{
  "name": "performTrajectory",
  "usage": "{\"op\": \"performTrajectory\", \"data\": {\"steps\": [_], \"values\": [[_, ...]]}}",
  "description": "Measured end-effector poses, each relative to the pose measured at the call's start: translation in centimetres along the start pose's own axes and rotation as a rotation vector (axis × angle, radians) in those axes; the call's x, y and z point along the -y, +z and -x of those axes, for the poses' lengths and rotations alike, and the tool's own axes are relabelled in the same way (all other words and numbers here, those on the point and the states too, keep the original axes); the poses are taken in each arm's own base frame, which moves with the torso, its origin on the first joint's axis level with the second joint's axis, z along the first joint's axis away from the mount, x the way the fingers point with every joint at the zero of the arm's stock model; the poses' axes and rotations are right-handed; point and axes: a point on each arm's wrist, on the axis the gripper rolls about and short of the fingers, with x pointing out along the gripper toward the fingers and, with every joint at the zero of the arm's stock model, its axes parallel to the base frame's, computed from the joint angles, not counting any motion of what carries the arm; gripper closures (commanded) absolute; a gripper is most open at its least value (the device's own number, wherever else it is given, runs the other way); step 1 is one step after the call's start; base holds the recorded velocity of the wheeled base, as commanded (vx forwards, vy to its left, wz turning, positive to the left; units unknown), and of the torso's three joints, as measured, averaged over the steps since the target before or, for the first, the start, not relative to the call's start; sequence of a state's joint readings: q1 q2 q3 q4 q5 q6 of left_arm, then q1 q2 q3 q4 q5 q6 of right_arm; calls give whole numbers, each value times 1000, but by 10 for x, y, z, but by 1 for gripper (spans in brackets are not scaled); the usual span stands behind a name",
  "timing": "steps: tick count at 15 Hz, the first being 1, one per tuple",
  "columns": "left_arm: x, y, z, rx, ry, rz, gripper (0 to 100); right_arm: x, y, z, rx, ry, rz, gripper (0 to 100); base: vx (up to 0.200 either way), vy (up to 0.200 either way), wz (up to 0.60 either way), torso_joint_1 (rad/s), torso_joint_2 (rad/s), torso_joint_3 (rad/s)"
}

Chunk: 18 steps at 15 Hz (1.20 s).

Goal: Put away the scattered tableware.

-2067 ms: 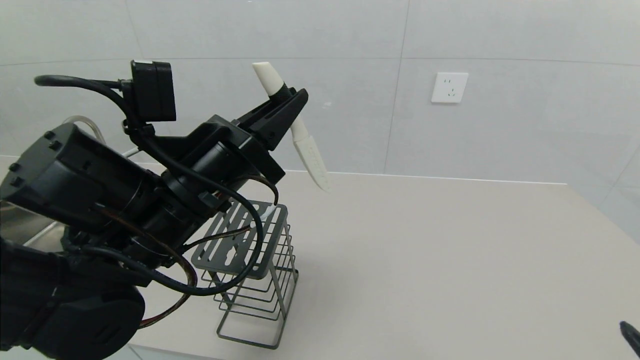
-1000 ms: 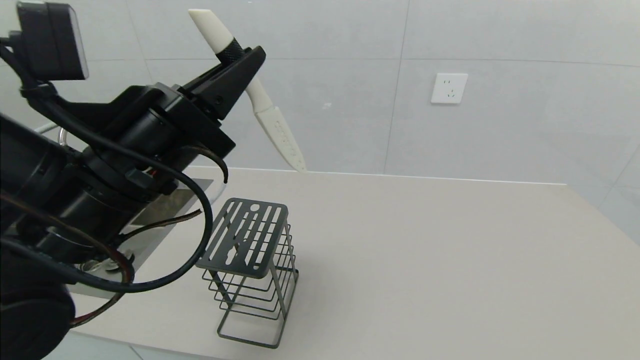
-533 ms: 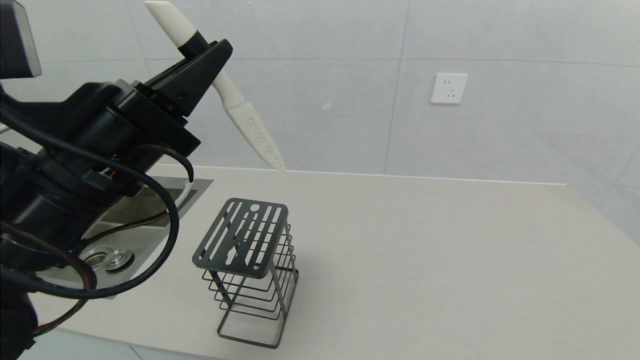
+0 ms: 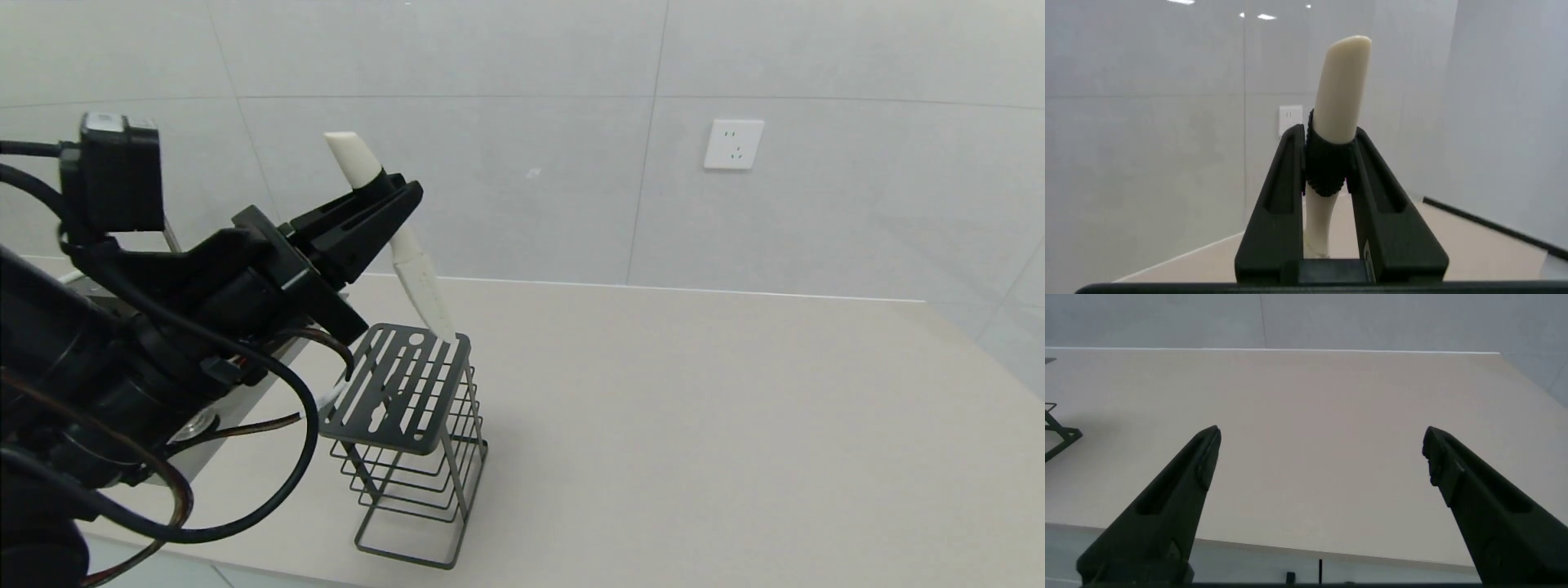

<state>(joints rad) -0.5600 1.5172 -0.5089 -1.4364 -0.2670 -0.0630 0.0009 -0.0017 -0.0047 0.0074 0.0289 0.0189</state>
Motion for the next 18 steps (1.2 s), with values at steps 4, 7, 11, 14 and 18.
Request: {"op": "performTrajectory", "data": {"steps": [4, 7, 11, 14, 18], "values": [[-4, -12, -2, -38, 10, -12, 100, 0, 0, 0, 1, -1, 3, 0, 0, 0, 0, 0, 0, 0], [-5, -14, -3, -29, 11, -38, 100, 0, 0, 0, 1, -1, 4, 0, 0, 0, 0, 0, 0, 0], [-2, -13, -3, -12, 8, -49, 100, 0, 0, 0, 1, -1, 3, 0, 0, 0, 0, 0, 0, 0], [-5, -9, -6, 2, 16, -44, 100, 0, 0, 0, 1, -1, 5, 0, 0, 0, 0, 0, 0, 0], [-8, -11, -7, -26, 34, -50, 100, 0, 0, 0, 1, -1, 5, 0, 0, 0, 0, 0, 0, 0]]}}
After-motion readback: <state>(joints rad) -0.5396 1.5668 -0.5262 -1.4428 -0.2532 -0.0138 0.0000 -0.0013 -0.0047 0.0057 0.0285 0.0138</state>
